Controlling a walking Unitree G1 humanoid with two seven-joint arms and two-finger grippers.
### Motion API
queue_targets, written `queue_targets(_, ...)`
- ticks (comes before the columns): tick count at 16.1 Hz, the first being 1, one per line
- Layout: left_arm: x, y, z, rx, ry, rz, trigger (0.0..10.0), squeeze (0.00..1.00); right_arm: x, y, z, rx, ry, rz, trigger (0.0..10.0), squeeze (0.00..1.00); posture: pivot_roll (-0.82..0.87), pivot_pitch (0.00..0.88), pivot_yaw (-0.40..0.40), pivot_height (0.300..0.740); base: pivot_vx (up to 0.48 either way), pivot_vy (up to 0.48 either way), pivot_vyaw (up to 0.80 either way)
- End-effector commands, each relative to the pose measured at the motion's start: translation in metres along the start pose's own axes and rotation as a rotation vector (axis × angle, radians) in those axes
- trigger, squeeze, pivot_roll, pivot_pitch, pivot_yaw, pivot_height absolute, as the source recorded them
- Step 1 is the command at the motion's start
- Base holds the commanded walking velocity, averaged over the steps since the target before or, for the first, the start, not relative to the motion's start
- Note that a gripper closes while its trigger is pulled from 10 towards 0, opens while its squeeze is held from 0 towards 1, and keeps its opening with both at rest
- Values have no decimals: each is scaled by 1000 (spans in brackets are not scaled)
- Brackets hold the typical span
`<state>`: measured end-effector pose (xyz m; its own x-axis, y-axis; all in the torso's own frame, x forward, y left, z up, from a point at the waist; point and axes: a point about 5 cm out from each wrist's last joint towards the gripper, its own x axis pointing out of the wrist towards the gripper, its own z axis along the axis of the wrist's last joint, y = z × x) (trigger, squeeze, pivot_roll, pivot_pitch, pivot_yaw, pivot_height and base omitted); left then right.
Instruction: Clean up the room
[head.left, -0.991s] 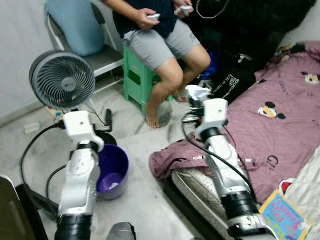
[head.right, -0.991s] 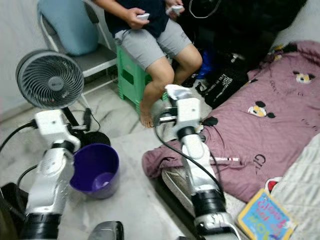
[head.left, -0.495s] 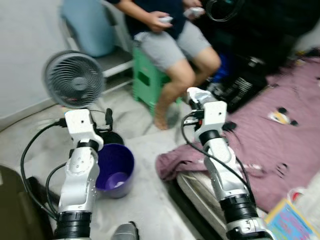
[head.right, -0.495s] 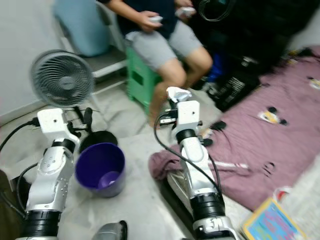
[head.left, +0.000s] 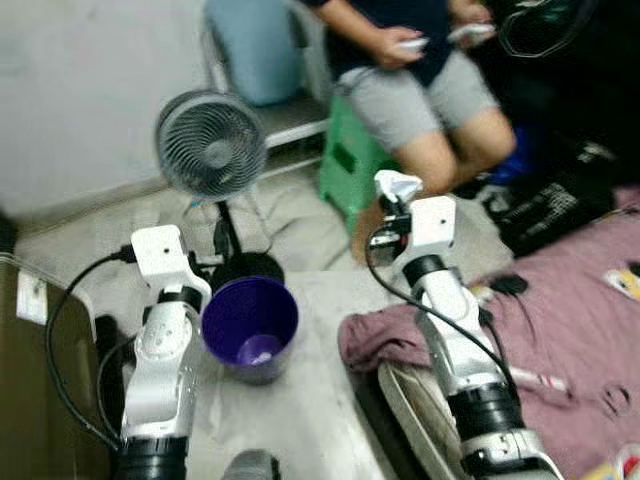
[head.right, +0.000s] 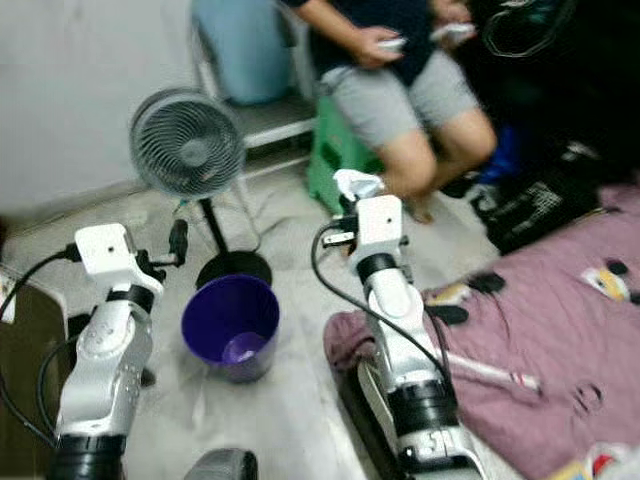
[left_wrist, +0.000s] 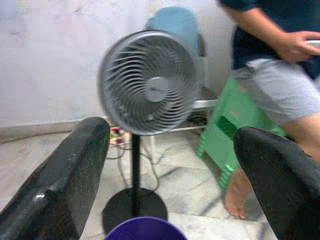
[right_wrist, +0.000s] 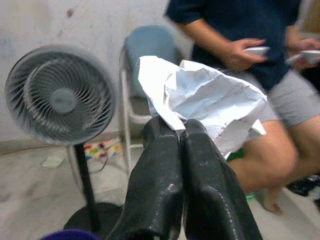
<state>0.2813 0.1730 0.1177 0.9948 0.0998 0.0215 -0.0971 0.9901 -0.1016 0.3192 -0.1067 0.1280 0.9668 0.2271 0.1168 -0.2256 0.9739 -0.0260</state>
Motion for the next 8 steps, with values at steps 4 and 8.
queue_targets(4, -1, 4, -1, 4, 19, 7, 10000, 0, 2, 6, 4, 9, -13, 27, 10000, 0, -46, 0, 0, 740, 0, 0, 781)
queue_targets(8, 0, 2, -1, 3, 18, 0, 10000, 0, 2, 5, 5, 4, -14, 27, 10000, 0, -51, 0, -1, 740, 0, 0, 775)
